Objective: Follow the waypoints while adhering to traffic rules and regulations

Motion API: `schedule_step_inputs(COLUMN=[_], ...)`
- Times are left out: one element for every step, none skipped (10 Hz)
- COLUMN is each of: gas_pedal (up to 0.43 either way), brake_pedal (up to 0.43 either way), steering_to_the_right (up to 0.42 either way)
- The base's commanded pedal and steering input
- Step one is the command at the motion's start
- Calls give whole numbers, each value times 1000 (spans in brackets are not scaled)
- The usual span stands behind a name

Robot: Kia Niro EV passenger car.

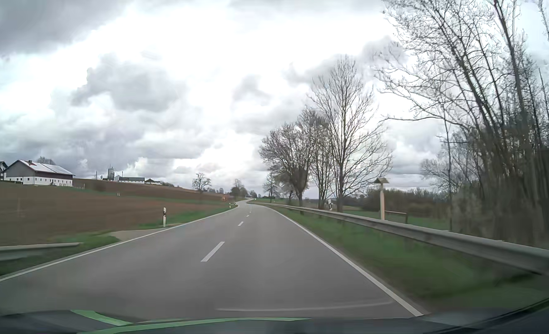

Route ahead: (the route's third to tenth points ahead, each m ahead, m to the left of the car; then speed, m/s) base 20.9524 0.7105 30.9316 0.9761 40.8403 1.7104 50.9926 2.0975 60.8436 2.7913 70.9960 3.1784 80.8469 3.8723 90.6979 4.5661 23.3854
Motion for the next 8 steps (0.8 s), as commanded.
schedule_step_inputs(gas_pedal=[220, 220, 220, 220, 220, 220, 220, 220], brake_pedal=[0, 0, 0, 0, 0, 0, 0, 0], steering_to_the_right=[-5, -5, -6, -6, -7, -7, -7, -7])
